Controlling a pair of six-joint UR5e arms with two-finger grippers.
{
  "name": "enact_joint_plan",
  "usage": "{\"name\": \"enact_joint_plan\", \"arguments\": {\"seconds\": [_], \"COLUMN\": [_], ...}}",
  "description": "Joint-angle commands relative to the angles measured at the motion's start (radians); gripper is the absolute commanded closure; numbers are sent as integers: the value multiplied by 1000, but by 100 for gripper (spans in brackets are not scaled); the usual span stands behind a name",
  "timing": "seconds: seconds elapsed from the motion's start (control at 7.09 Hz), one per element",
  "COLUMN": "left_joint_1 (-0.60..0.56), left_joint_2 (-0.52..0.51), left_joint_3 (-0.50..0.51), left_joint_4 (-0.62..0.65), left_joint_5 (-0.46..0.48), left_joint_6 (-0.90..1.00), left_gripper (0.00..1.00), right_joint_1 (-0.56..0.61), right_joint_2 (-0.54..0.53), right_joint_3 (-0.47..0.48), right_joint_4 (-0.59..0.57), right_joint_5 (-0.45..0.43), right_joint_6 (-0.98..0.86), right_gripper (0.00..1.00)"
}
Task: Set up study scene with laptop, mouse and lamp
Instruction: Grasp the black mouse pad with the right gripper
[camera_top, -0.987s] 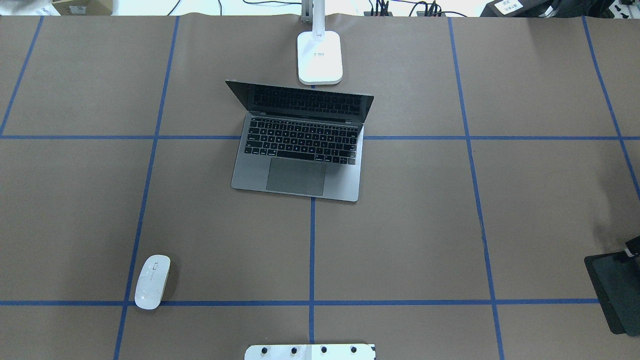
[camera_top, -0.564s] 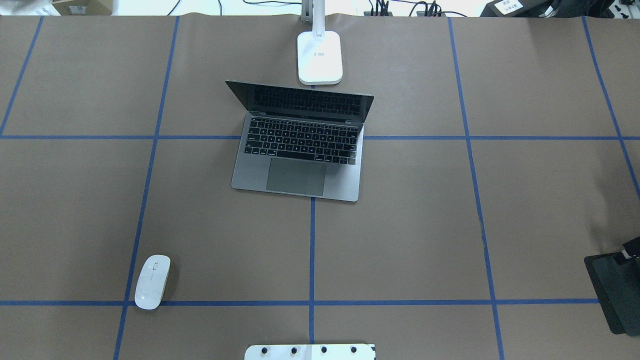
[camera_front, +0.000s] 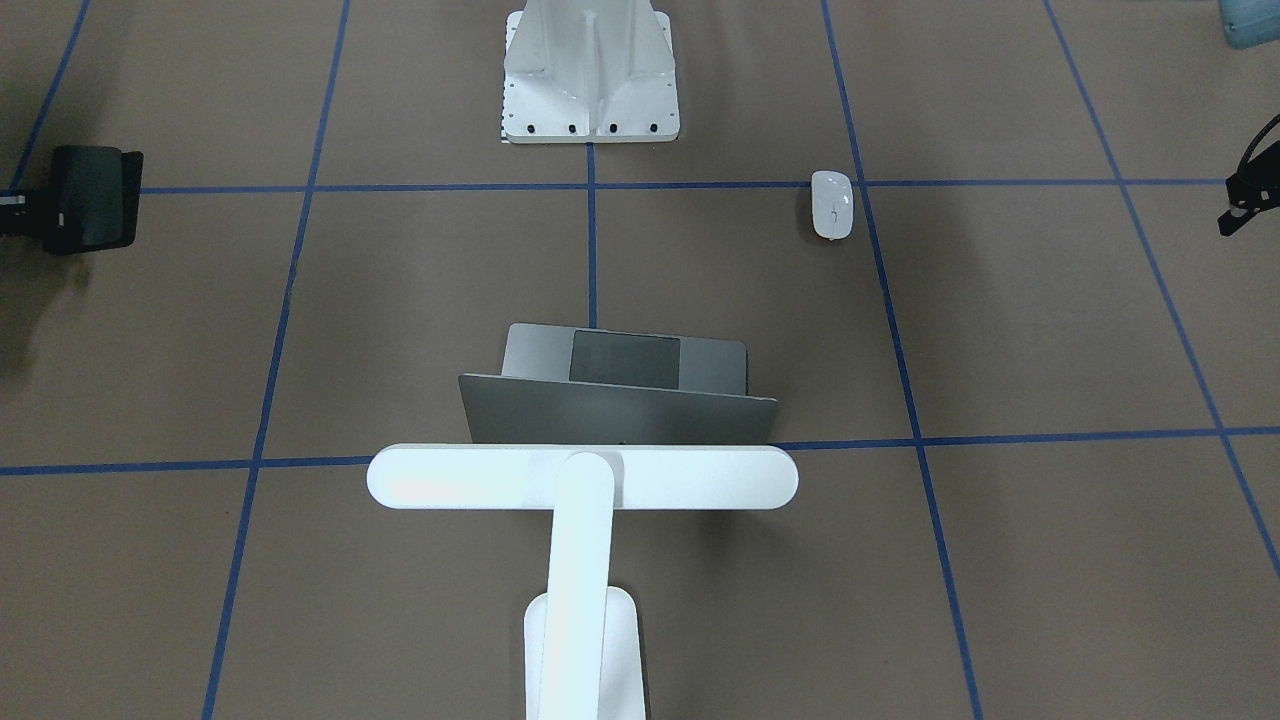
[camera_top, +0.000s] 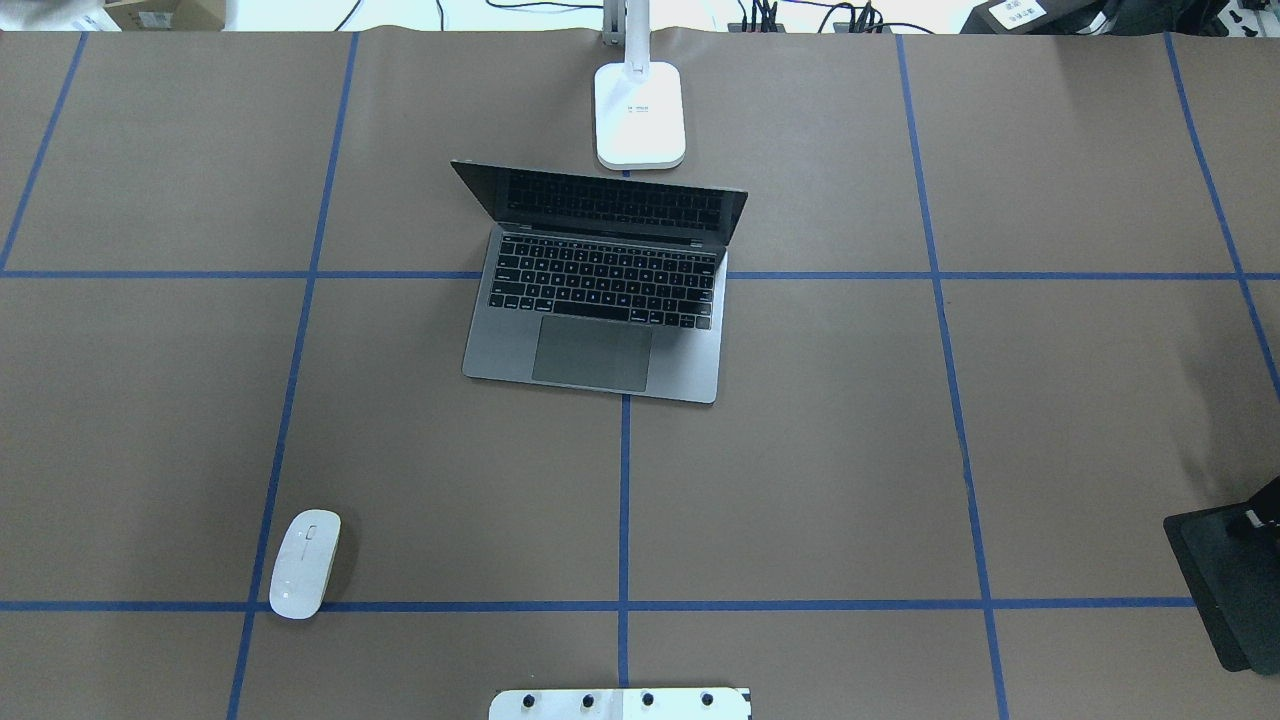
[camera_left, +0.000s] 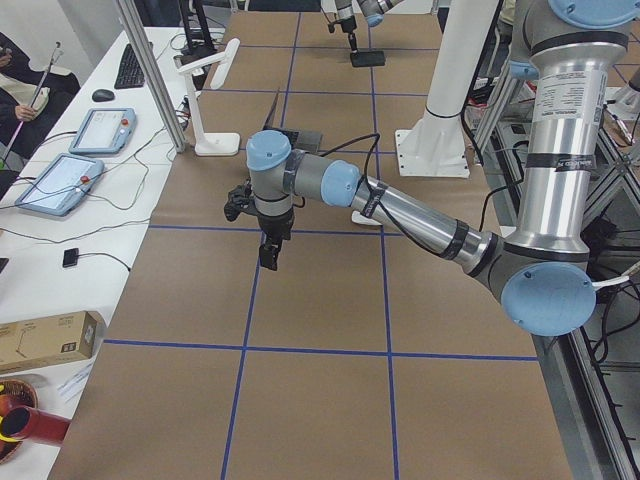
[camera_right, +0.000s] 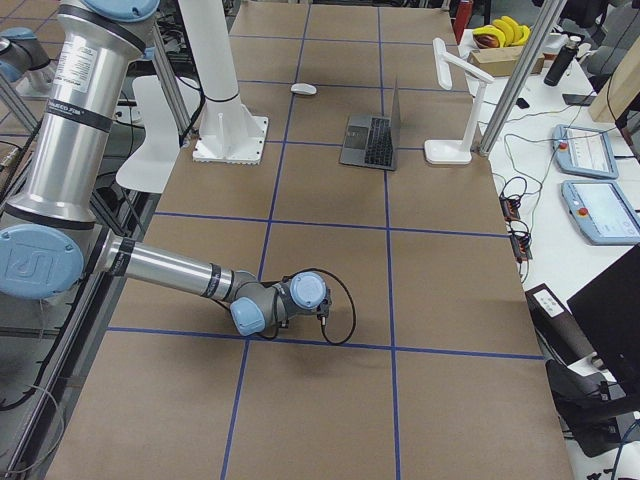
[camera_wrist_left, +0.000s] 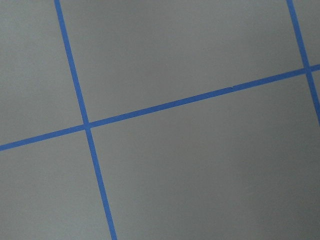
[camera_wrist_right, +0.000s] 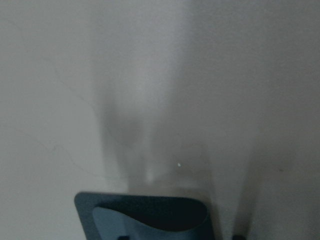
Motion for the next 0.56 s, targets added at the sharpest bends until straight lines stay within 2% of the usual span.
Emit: {"name": "enact_joint_plan", "arguments": {"seconds": [0.0, 0.28, 0.42], "left_joint_1": [1, -5, -18], "left_joint_2": [-2, -13, -17], "left_joint_3": [4, 9, 10], "left_joint_4": [0, 23, 44], "left_joint_5": [0, -2, -3], "left_joint_6": [1, 1, 29], "left_gripper": [1, 1, 1], "right_joint_1": [1, 2, -2], "right_joint_2": [-8, -20, -9], "right_joint_3": [26, 101, 146], "right_joint_4": [1, -2, -4], "right_joint_5": [7, 7, 7], "right_joint_6": [2, 34, 110], "right_gripper": [100, 100, 100]}}
